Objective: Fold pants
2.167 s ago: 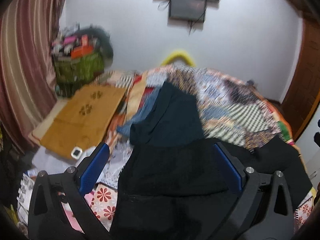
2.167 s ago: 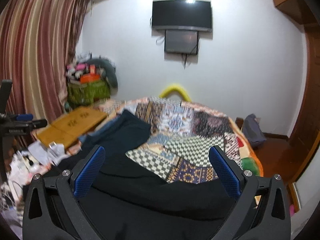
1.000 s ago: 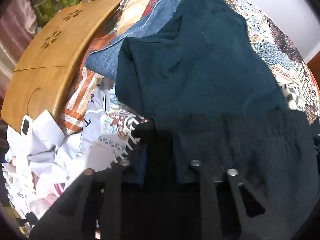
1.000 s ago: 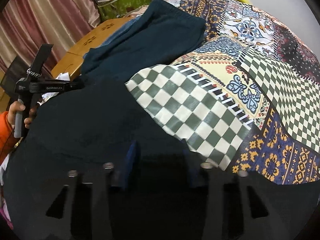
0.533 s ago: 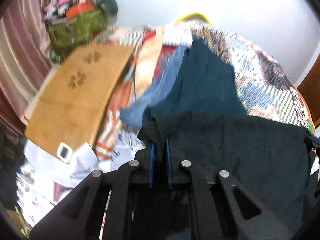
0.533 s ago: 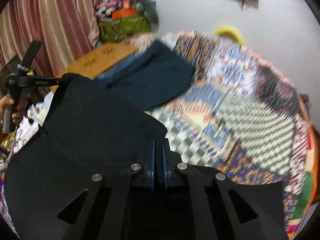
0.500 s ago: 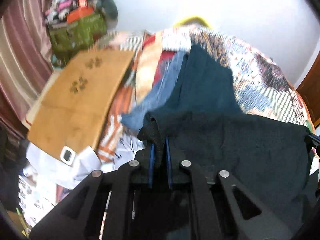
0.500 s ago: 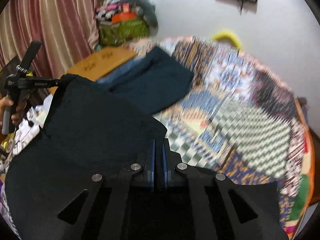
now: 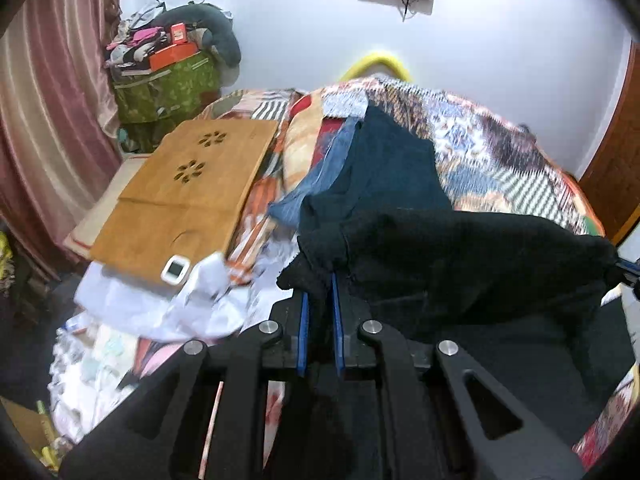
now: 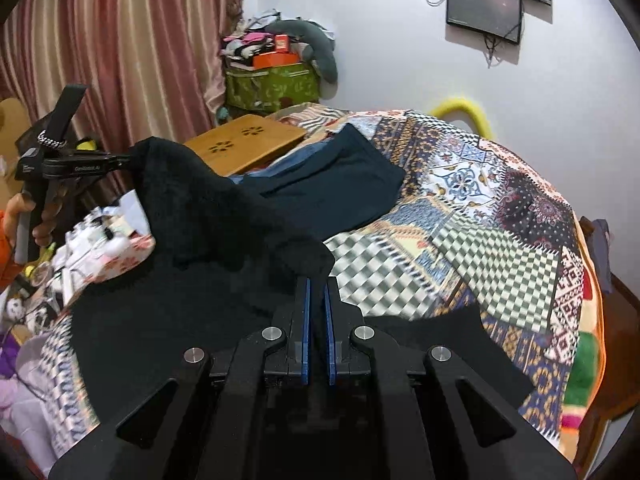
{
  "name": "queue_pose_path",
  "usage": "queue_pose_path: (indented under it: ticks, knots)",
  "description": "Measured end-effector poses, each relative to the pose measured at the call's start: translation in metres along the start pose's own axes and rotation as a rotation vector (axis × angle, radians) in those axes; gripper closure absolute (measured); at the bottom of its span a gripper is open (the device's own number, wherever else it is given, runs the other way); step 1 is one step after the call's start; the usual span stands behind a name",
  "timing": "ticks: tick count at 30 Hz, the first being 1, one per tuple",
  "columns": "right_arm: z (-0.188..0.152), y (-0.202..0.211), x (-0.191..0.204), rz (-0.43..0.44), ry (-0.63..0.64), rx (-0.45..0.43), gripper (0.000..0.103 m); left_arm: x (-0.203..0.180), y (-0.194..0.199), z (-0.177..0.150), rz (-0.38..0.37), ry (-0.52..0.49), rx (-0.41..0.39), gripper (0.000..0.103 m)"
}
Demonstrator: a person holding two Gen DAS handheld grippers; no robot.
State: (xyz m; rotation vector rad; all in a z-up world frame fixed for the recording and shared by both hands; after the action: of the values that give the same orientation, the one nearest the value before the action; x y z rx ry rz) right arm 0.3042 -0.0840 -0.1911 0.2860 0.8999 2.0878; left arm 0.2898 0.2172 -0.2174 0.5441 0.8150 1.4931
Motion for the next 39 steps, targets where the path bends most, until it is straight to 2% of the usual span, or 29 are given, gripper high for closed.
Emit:
queue_pose_path:
  ticks: [3, 5, 11, 16, 20, 25, 28, 30, 33, 34, 36, 37, 38, 39]
  knots:
    - [-0.014, 0.015, 0.019, 0.02, 0.019, 0.009, 0.098, 0.001, 0.013, -0.024, 0.037, -0.02, 0.023, 0.094]
    - [-0.022, 0.024, 0.029, 0.027, 0.026, 0.014, 0.098, 0.004, 0.019, -0.038, 0.047, -0.011, 0.028, 0.101]
    - [-0.048, 0.044, 0.058, 0.052, 0.021, 0.029, 0.098, 0.018, 0.03, -0.088, -0.016, 0.085, 0.06, 0.101]
    - [-0.072, 0.045, 0.075, 0.077, -0.015, 0.061, 0.097, 0.021, 0.028, -0.13, -0.069, 0.143, 0.1, 0.101]
    - [-0.093, 0.042, 0.087, 0.08, -0.046, 0.089, 0.097, 0.019, 0.019, -0.157, -0.062, 0.161, 0.14, 0.101]
    - [-0.115, 0.038, 0.088, 0.082, -0.087, 0.127, 0.097, 0.027, 0.015, -0.177, -0.04, 0.181, 0.169, 0.101]
    - [-0.119, 0.045, 0.087, 0.086, -0.079, 0.109, 0.097, 0.03, 0.024, -0.176, 0.025, 0.139, 0.151, 0.101]
    - [-0.118, 0.05, 0.082, 0.083, -0.082, 0.104, 0.097, 0.03, 0.032, -0.172, 0.039, 0.115, 0.136, 0.1]
    - [-0.114, 0.059, 0.072, 0.078, -0.096, 0.091, 0.096, 0.027, 0.043, -0.159, 0.045, 0.092, 0.108, 0.091]
    - [-0.112, 0.063, 0.068, 0.07, -0.101, 0.082, 0.095, 0.025, 0.047, -0.153, 0.05, 0.082, 0.094, 0.085]
    - [-0.108, 0.07, 0.059, 0.048, -0.114, 0.065, 0.089, 0.02, 0.051, -0.142, 0.056, 0.063, 0.069, 0.067]
    - [-0.105, 0.073, 0.053, 0.03, -0.123, 0.054, 0.086, 0.017, 0.053, -0.137, 0.057, 0.056, 0.058, 0.051]
    - [-0.102, 0.076, 0.046, 0.016, -0.135, 0.043, 0.079, 0.012, 0.054, -0.13, 0.055, 0.048, 0.042, 0.039]
    - [-0.099, 0.079, 0.039, 0.007, -0.151, 0.032, 0.07, 0.008, 0.055, -0.124, 0.052, 0.043, 0.029, 0.035]
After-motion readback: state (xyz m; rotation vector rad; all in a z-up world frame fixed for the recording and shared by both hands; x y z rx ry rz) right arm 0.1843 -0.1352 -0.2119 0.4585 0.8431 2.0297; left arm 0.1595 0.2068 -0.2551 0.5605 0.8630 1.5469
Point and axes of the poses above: each gripper's, at about its wrist camera, not at the fingertips, and y roughly against the way its jaws point, x to its left, z to its top, the point moved 9 cm from there along -y, roughly the way its jaws point, and after that the axes turned 10 degrees about -z, right-handed, at the moved point
